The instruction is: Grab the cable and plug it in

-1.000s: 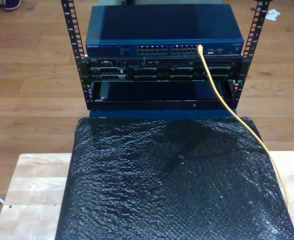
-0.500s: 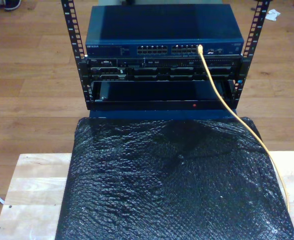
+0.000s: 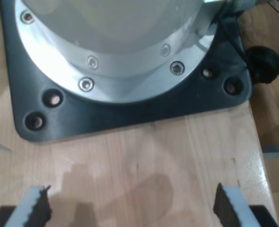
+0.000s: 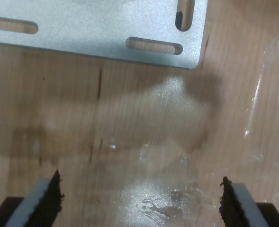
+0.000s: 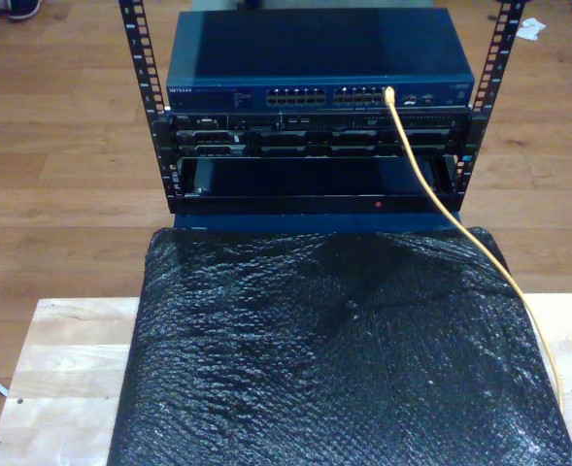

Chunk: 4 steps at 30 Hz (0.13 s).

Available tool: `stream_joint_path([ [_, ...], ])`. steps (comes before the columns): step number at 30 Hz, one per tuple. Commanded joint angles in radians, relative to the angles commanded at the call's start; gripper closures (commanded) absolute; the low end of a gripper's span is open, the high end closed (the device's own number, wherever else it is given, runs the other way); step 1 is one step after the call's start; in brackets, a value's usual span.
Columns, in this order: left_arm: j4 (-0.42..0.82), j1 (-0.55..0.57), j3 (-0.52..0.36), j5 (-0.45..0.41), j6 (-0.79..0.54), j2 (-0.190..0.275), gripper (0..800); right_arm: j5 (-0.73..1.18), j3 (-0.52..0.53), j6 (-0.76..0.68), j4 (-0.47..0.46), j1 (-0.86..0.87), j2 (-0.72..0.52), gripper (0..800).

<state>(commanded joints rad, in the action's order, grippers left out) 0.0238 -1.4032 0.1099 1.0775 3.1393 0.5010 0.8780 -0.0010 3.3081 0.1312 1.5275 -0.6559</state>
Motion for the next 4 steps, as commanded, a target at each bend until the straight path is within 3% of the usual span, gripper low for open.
stream_joint_path([
  [4,0.0,0.0,0.0,0.0,0.0,0.0,0,0.0,0.0,0.0,0.0,0.0,0.0,2],
])
